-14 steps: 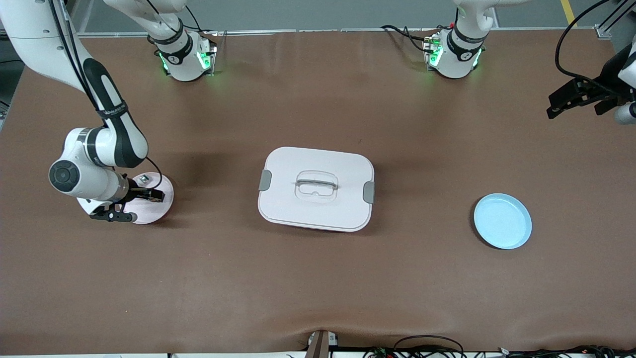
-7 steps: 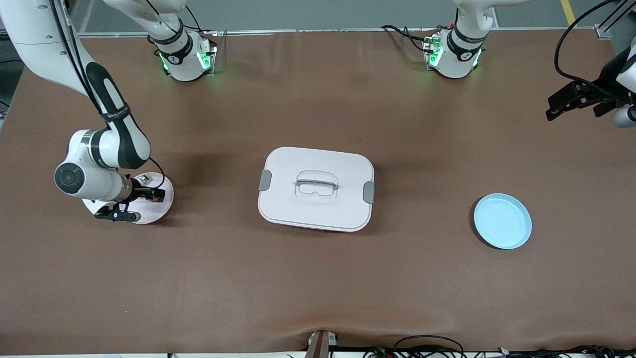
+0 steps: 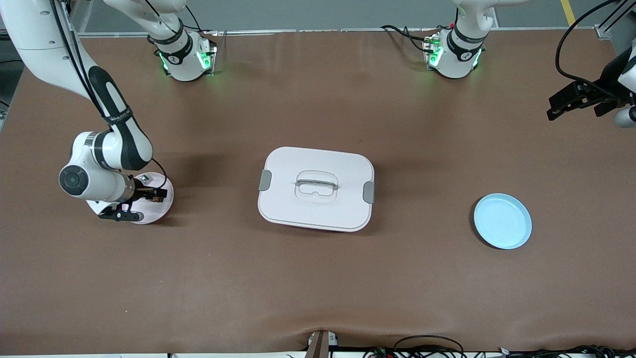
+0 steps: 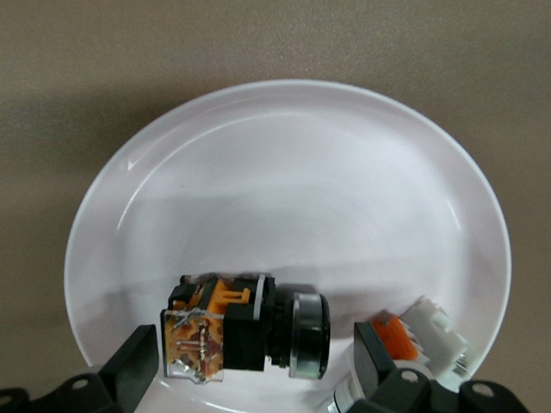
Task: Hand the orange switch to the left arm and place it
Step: 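Lower the right gripper and close it on the orange switch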
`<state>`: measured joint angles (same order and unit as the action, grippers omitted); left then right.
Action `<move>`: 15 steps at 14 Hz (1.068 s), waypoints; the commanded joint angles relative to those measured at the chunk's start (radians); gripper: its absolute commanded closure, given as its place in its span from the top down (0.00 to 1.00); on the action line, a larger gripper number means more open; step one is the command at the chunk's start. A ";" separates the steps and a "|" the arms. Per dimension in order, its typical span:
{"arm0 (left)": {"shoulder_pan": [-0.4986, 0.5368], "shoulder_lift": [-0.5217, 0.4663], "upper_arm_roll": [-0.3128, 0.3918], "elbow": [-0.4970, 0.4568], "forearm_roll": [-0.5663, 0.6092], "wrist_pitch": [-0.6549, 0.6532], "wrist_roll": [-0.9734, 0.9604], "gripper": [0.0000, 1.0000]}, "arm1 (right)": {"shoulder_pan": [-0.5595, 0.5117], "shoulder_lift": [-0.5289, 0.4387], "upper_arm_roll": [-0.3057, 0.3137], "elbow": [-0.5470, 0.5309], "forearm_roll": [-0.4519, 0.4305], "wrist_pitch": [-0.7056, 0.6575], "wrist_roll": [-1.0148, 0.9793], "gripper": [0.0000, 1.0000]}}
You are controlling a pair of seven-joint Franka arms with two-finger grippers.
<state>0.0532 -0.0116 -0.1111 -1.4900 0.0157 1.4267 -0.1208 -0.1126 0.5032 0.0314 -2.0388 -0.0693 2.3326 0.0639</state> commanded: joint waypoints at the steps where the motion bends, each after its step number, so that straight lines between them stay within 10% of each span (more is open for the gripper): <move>1: -0.001 -0.007 -0.002 0.001 -0.002 -0.014 0.001 1.00 | -0.010 0.002 0.010 -0.003 0.000 0.008 0.005 1.00; 3: -0.001 -0.008 -0.004 0.002 -0.002 -0.023 0.010 1.00 | -0.010 0.002 0.010 -0.001 0.000 0.008 0.005 0.96; 6: 0.001 -0.008 -0.004 0.002 -0.002 -0.025 0.015 1.00 | -0.007 0.002 0.010 0.000 0.000 0.008 0.005 0.42; 9: 0.004 -0.011 -0.002 0.002 -0.002 -0.025 0.017 1.00 | -0.007 0.002 0.010 0.003 0.000 0.007 0.002 0.15; 15: 0.004 -0.010 -0.002 0.004 -0.002 -0.022 0.017 1.00 | -0.004 -0.018 0.010 0.011 -0.001 -0.010 -0.009 0.14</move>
<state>0.0517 -0.0120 -0.1117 -1.4912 0.0157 1.4159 -0.1208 -0.1116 0.5057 0.0331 -2.0328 -0.0690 2.3388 0.0630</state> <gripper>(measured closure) 0.000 0.282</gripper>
